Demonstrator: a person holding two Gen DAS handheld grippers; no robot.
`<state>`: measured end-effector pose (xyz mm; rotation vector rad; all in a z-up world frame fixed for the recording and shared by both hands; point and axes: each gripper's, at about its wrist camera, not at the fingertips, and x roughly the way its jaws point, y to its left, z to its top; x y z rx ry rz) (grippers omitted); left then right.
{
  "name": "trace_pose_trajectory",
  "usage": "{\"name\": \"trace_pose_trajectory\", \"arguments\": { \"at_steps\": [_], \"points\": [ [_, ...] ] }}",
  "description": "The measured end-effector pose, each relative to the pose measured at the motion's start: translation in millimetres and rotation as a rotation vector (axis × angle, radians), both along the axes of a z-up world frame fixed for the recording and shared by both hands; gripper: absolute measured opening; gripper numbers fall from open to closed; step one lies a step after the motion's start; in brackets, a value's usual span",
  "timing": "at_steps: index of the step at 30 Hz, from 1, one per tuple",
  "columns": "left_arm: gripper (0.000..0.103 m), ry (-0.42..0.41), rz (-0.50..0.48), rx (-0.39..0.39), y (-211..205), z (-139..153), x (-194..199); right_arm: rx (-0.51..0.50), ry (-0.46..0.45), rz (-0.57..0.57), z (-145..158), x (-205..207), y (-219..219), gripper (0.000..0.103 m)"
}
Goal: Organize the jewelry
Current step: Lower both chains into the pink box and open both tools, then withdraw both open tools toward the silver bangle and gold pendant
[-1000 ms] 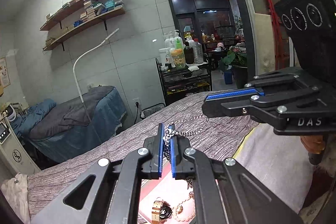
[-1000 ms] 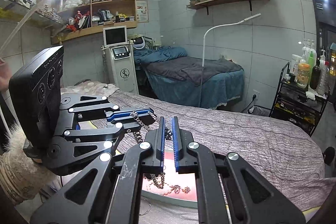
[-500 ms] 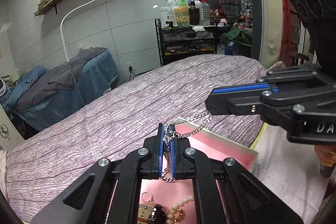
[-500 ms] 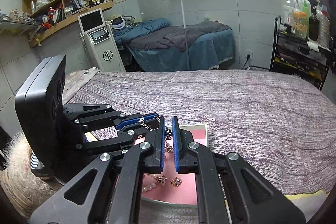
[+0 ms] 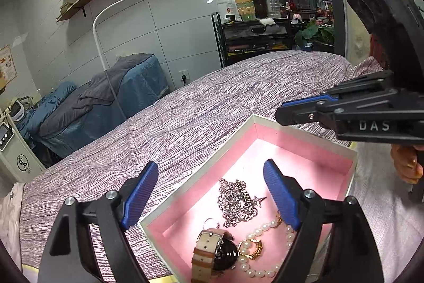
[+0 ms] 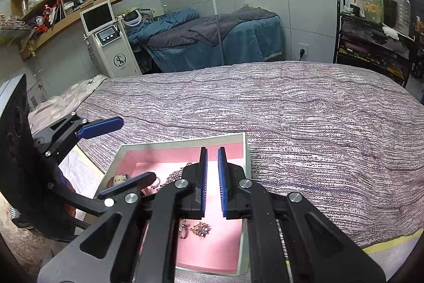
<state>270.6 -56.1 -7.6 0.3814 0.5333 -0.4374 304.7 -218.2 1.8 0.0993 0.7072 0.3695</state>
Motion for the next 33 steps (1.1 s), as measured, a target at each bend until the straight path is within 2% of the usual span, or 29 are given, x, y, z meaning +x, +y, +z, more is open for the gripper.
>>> {"name": "trace_pose_trajectory", "arguments": {
  "at_steps": [2,4,7,11,17,23,26,30,33],
  "points": [
    [0.084,-0.014,0.022,-0.012,8.4,2.6,-6.4,-0.009,-0.011,-0.026,0.5,-2.7,-2.2,0.052],
    [0.092,-0.021,0.057,-0.067,20.7,7.5,-14.8,0.014,-0.033,-0.046,3.2,-8.7,-6.2,0.058],
    [0.097,-0.05,0.102,-0.151,39.4,16.0,-34.7,0.02,-0.032,-0.05,5.2,-19.6,-7.9,0.06],
    [0.097,-0.049,0.142,-0.196,57.1,18.0,-63.2,0.0,-0.058,-0.038,9.2,-48.7,-4.9,0.068],
    [0.097,-0.007,0.16,-0.263,72.1,12.0,-100.8,0.005,-0.057,0.015,10.7,-95.1,0.5,0.071],
    [0.097,-0.001,0.207,-0.248,83.5,-3.0,-130.9,-0.043,0.002,0.084,-8.6,-127.4,11.2,0.071],
    [0.097,0.039,0.217,-0.282,92.6,-12.4,-139.0,-0.056,0.031,0.113,-21.9,-139.8,18.3,0.071],
    [0.096,0.079,0.236,-0.282,97.7,-27.6,-149.5,-0.064,0.076,0.163,-36.7,-158.7,31.9,0.071],
    [0.096,0.095,0.26,-0.28,101.4,-36.6,-155.8,-0.079,0.098,0.223,-44.0,-171.5,45.7,0.066]
  ]
}}
